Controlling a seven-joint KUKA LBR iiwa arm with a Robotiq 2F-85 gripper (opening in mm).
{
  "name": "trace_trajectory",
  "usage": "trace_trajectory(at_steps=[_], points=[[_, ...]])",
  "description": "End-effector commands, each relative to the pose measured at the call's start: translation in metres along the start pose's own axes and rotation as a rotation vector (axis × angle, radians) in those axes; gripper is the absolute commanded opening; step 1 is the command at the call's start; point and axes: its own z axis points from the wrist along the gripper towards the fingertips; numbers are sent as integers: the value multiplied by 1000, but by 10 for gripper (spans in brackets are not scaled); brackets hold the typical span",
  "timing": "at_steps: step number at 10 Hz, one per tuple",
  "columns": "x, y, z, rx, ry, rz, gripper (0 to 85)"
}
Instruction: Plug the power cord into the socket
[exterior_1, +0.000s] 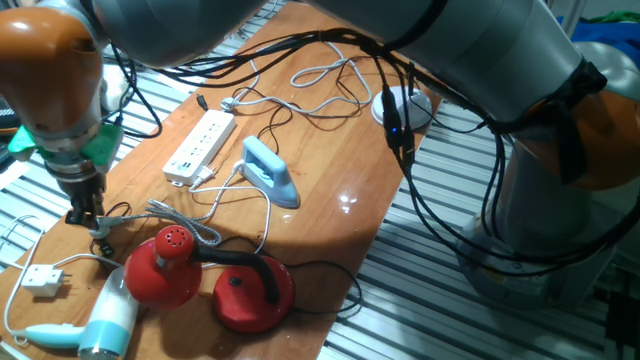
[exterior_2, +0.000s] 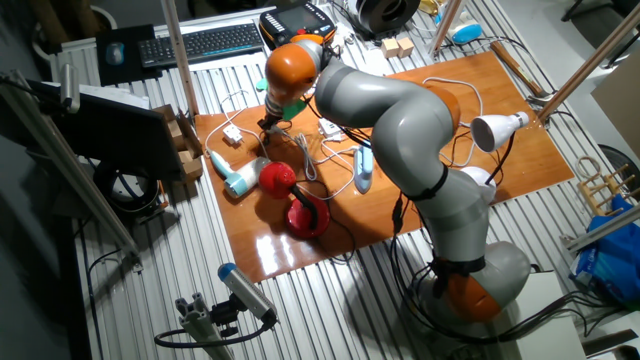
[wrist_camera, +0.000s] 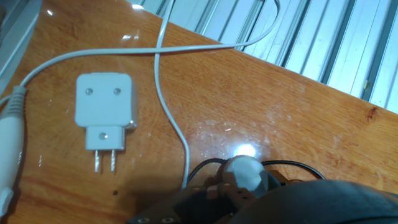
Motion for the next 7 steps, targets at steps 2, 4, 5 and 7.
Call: trace_trajectory(at_steps=[2, 4, 5, 7], points=[[0, -1, 0, 7, 30, -3, 340], [0, -1, 0, -4, 28, -1, 340], [0, -1, 0, -3, 20, 0, 340], [0, -1, 0, 1, 22, -1, 340]])
